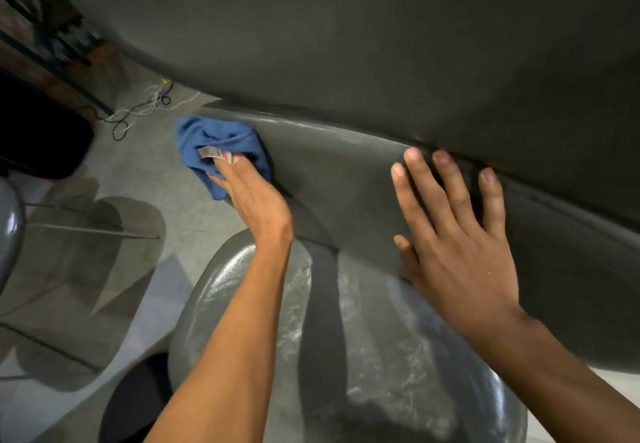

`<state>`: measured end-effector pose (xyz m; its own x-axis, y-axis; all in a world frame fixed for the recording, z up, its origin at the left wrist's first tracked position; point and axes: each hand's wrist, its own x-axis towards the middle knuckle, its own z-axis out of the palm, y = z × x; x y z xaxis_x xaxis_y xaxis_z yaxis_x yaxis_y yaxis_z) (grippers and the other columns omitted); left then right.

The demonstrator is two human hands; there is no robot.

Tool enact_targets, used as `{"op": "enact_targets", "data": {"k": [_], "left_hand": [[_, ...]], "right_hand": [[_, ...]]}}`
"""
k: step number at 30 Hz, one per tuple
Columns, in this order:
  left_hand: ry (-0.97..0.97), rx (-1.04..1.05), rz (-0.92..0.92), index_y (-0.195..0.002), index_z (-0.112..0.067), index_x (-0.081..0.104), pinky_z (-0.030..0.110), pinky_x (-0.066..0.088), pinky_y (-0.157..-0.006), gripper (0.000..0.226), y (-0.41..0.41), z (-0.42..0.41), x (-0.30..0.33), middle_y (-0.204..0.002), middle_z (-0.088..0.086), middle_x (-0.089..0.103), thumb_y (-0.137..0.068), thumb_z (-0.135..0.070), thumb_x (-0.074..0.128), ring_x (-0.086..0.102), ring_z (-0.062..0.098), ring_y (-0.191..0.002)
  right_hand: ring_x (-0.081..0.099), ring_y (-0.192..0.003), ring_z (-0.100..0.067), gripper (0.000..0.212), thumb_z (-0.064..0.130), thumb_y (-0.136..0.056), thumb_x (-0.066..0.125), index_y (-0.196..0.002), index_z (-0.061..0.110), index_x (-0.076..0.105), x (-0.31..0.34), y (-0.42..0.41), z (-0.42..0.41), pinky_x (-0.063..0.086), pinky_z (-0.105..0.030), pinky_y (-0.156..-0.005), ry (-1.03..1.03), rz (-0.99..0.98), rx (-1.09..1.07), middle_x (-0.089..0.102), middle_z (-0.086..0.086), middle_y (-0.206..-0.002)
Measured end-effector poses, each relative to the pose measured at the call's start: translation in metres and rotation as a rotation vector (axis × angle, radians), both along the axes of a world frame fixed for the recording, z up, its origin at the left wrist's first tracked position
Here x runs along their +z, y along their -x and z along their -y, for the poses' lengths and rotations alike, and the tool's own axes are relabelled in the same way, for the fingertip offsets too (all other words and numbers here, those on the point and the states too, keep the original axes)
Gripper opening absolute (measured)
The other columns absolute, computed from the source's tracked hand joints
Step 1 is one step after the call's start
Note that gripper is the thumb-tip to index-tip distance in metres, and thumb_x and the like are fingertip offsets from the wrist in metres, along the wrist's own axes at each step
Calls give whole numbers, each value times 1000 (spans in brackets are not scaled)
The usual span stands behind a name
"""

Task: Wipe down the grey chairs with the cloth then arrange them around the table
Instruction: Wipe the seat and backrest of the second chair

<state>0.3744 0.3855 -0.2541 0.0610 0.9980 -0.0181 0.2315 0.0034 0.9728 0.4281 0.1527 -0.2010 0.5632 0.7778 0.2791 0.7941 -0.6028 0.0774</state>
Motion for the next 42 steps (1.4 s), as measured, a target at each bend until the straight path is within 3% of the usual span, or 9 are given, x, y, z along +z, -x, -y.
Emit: {"op": "enact_targets", "data": {"k": [5,9,14,17,20,25,29,34,42], "left_hand": [[55,95,-37,-163,-11,13,5,10,-100,52,4,-24,-31,-171,5,9,-113,-26,16,10,17,-157],[246,101,-59,-162,-4,10,16,15,-113,53,15,-23,-77,-170,11,14,-113,-25,7,18,23,-155],[522,293,39,-156,-8,32,28,23,-114,51,8,-14,-98,-161,10,36,-113,-29,15,34,26,-147],[451,311,93,-148,-10,41,28,29,-110,43,-1,-7,-86,-153,11,45,-111,-23,23,42,26,-140],[285,205,129,-159,-12,23,33,27,-119,52,-13,25,-60,-164,9,31,-112,-33,25,34,24,-148],[116,92,144,-164,-19,12,15,20,-111,56,-18,58,-41,-169,-1,21,-113,-42,22,25,10,-151],[153,115,132,-164,-18,12,6,14,-101,54,-3,44,-44,-168,-4,20,-114,-36,20,21,7,-151],[352,169,389,-161,-17,27,28,23,-120,67,11,-22,-65,-163,-2,33,-107,-56,23,31,17,-150],[42,65,216,-162,-9,14,7,11,-109,51,-8,4,5,-170,1,14,-114,-25,24,15,12,-155]], "right_hand": [[10,-155,-30,92,12,-86,73,-161,11,20,-13,-1,-4,-8,-52,-124,-50,102,-21,13,-7,-169],[13,-154,-31,86,8,-89,67,-161,12,21,-23,-4,-3,-8,-52,-123,-79,166,-22,18,-8,-168],[14,-154,-32,80,4,-91,61,-161,11,23,-32,-4,-9,-6,-54,-122,-134,201,-30,20,-8,-168],[14,-154,-32,78,5,-92,59,-161,11,22,-30,-5,-9,-7,-54,-122,-135,202,-33,20,-9,-168],[14,-155,-32,81,4,-90,62,-160,10,22,-26,-3,-8,-9,-53,-122,-120,195,-34,18,-8,-168],[11,-156,-29,84,3,-88,61,-161,10,19,-15,-3,-3,-7,-52,-124,-71,146,20,13,-7,-170],[15,-156,-27,84,-2,-86,61,-160,9,24,-9,-3,2,-3,-50,-125,-93,101,42,17,-6,-169],[17,-156,-25,77,-1,-87,54,-159,9,28,-2,-5,7,0,-47,-126,-99,70,69,18,-5,-169],[14,-156,-26,85,7,-81,58,-160,10,25,5,-2,4,-5,-48,-124,-14,14,50,13,-6,-170]]}}
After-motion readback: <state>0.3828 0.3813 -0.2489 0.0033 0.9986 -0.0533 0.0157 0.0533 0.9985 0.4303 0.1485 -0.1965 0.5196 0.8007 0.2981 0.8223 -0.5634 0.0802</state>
